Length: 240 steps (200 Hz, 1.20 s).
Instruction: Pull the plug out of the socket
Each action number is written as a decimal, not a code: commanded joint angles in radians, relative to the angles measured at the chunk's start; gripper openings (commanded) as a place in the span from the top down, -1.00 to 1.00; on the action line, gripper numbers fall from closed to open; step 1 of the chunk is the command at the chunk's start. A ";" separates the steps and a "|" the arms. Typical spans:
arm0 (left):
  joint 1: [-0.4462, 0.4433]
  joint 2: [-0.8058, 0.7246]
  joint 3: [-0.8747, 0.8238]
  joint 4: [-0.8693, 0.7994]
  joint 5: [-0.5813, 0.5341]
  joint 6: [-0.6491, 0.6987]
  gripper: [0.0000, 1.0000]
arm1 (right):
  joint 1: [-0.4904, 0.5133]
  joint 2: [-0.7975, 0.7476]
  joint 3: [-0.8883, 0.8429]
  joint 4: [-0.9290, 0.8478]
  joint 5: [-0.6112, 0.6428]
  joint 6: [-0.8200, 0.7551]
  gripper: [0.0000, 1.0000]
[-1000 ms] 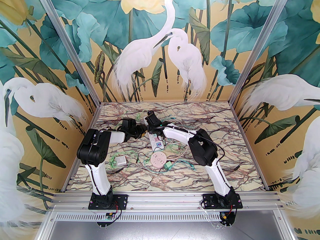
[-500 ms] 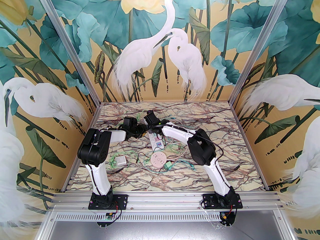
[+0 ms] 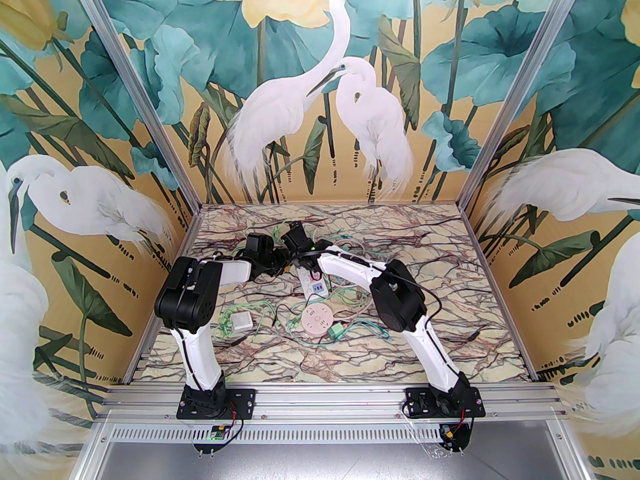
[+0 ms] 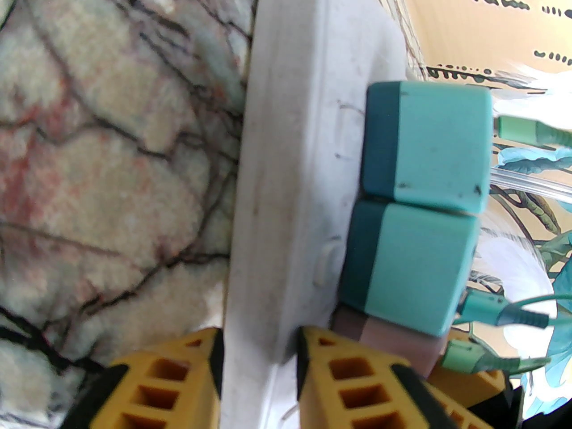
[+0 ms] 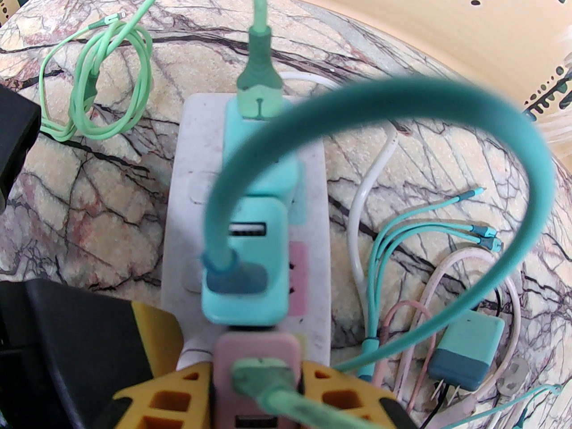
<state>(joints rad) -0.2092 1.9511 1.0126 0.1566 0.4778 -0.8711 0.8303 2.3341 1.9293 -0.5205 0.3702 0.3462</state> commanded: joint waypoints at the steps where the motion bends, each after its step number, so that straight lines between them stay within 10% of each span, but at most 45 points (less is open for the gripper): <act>1: -0.021 0.045 -0.007 -0.082 -0.027 0.003 0.34 | 0.012 -0.011 -0.032 0.049 -0.033 -0.002 0.60; 49: -0.021 0.049 -0.005 -0.087 -0.025 0.002 0.34 | -0.046 -0.094 -0.119 0.131 -0.173 0.082 0.60; 142: -0.021 0.049 -0.003 -0.092 -0.023 0.001 0.35 | 0.060 -0.008 0.028 0.004 0.026 -0.069 0.61; 240: -0.021 0.052 0.001 -0.104 -0.025 0.005 0.35 | -0.023 -0.137 -0.090 0.092 -0.094 0.039 0.65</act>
<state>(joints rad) -0.2165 1.9530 1.0195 0.1532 0.4778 -0.8719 0.8169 2.2700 1.8587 -0.4744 0.3294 0.3435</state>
